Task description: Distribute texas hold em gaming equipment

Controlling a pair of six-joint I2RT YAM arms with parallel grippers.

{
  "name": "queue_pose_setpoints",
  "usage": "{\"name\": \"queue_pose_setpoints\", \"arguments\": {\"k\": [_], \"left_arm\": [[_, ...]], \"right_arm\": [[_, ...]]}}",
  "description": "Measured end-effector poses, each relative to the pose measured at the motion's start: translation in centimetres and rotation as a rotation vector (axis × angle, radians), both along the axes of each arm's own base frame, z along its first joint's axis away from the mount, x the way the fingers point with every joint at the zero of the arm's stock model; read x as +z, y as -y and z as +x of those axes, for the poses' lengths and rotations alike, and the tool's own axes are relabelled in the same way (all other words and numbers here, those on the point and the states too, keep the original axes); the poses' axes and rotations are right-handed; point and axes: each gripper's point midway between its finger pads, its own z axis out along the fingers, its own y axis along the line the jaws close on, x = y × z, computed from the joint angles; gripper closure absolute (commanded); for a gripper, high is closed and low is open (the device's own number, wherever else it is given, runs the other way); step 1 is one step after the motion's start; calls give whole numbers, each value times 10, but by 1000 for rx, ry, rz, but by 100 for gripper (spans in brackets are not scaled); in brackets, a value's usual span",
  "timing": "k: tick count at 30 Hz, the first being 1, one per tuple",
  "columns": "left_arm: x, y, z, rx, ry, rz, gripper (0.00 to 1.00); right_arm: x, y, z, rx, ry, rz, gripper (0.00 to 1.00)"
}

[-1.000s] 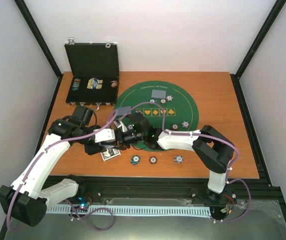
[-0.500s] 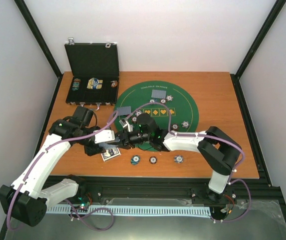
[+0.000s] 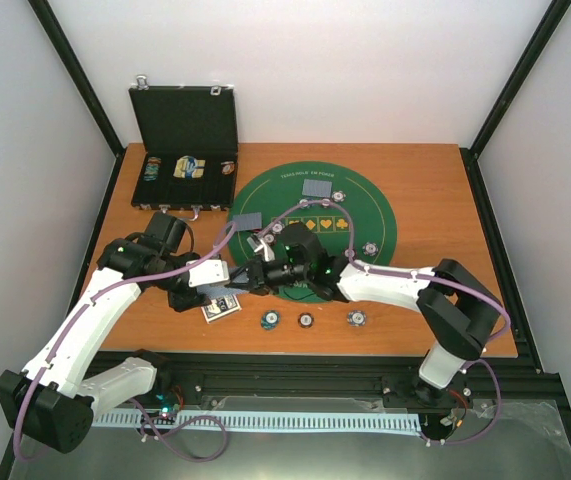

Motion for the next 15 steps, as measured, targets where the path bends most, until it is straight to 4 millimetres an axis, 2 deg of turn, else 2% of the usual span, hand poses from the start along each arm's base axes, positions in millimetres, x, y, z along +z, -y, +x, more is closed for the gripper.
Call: {"name": "queue_pose_setpoints", "arguments": {"k": [4,7,11,15], "left_arm": [[0,0,0,0,1,1,82],[0,0,0,0,1,1,82],[0,0,0,0,0,2,82],[0,-1,-1,0,-4,3,82]], "right_arm": [[2,9,8,-24,4,-14,83],[0,24,19,-63,0,-28,86],[-9,53,40,-136,-14,-60,88],[-19,91,65,-221,-18,-108,89]]}}
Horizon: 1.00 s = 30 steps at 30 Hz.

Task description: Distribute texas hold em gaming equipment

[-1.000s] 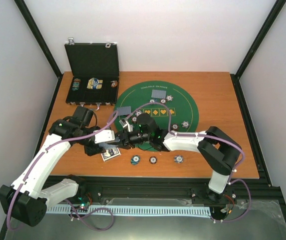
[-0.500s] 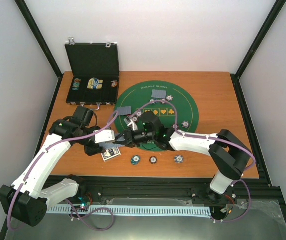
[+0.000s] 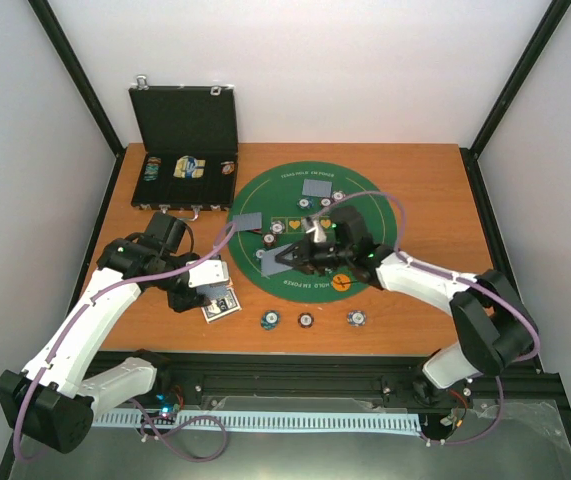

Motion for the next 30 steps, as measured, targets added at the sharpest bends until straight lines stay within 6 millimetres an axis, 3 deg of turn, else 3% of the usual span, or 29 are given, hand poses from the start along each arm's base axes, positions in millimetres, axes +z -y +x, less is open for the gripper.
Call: {"name": "queue_pose_setpoints", "arguments": {"k": [6,8,12,15,18,21,30], "left_arm": [[-1,-1,-3,-8,-8,8,82],[-1,-2,-3,-9,-9,9,82],[-1,-2,-3,-9,-9,10,82],[-1,-2,-3,-9,-10,10,82],[-2,-2,-4,-9,-12,12,82],[-2,-3,-3,-8,-11,15,82],[-2,-3,-4,-13,-10,20,82]], "right_arm": [[-17,75,47,-148,21,-99,90],[-30,102,60,-201,13,-151,91],[-63,133,71,-239,-23,-250,92],[-95,144,73,-231,-82,-318,92],[-114,148,72,-214,-122,-357,91],[-116,150,77,-209,-109,-382,80],[-112,165,84,-221,-53,-493,64]]}}
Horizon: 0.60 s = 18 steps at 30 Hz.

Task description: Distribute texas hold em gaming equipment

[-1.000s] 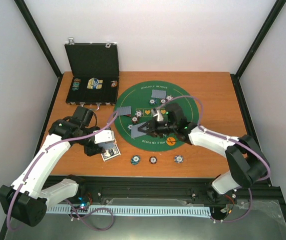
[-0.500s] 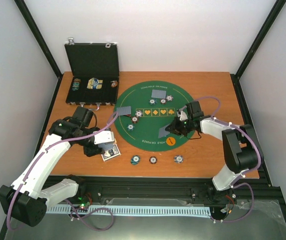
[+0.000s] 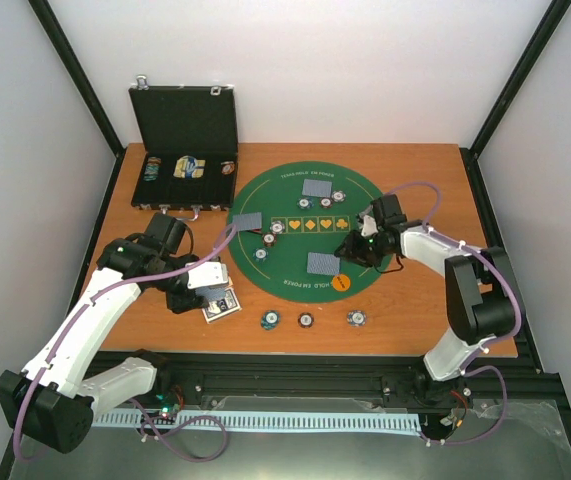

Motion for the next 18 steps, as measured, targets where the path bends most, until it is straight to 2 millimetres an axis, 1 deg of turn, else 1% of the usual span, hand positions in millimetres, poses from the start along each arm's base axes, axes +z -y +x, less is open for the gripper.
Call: {"name": "queue_pose_setpoints", "arguments": {"k": [4,6,9,11,13,14,18], "left_arm": [[0,0,0,0,0,0,82],[0,0,0,0,0,0,82],[0,0,0,-1,0,-1,82],[0,0,0,-1,0,-1,82],[0,0,0,-1,1,-1,82],[1,0,0,-1,1,-1,82],[1,0,1,-1,3,-2,82]], "right_arm": [[6,11,2,-7,25,-78,62],[13,16,3,-15,44,-102,62],[30,15,2,-23,78,-87,58],[45,8,1,-23,105,-48,54],[61,-6,-4,-5,133,-3,50],[70,-19,-8,18,150,23,47],[96,-87,-41,160,177,156,40]]}}
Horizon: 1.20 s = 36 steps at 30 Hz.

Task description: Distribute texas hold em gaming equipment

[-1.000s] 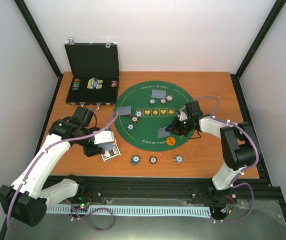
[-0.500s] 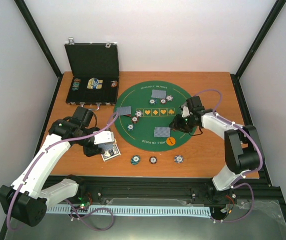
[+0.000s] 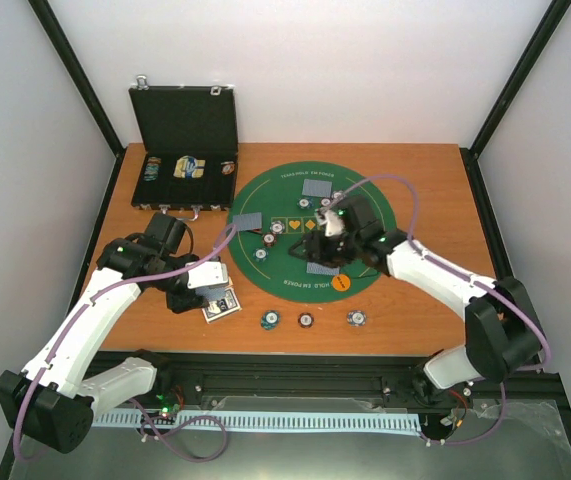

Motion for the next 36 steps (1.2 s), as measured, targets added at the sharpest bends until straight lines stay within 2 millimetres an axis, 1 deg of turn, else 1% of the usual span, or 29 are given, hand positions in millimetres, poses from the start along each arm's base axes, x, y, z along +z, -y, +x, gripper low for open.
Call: {"name": "queue_pose_setpoints", "arguments": {"k": [3,7,11,13,18,23,29,36], "left_arm": [[0,0,0,0,0,0,82],[0,0,0,0,0,0,82],[0,0,0,0,1,0,82],[0,0,0,0,1,-1,82],[1,0,0,0,3,-1,82],[1,0,1,1,3,1,82],[1,-1,0,1,3,3,82],[1,-1,0,1,2,4,82]], "right_arm": [[13,-46,-32,108,-15,97,38],[26,-92,-65,208,-42,196,37],[22,-121,-86,263,-90,240,37],[19,-132,-93,279,-111,256,38],[16,-152,-102,306,-141,288,38],[19,-166,-109,329,-153,319,38],[21,-167,-109,330,-150,329,38],[10,-161,-110,315,-159,286,39]]}}
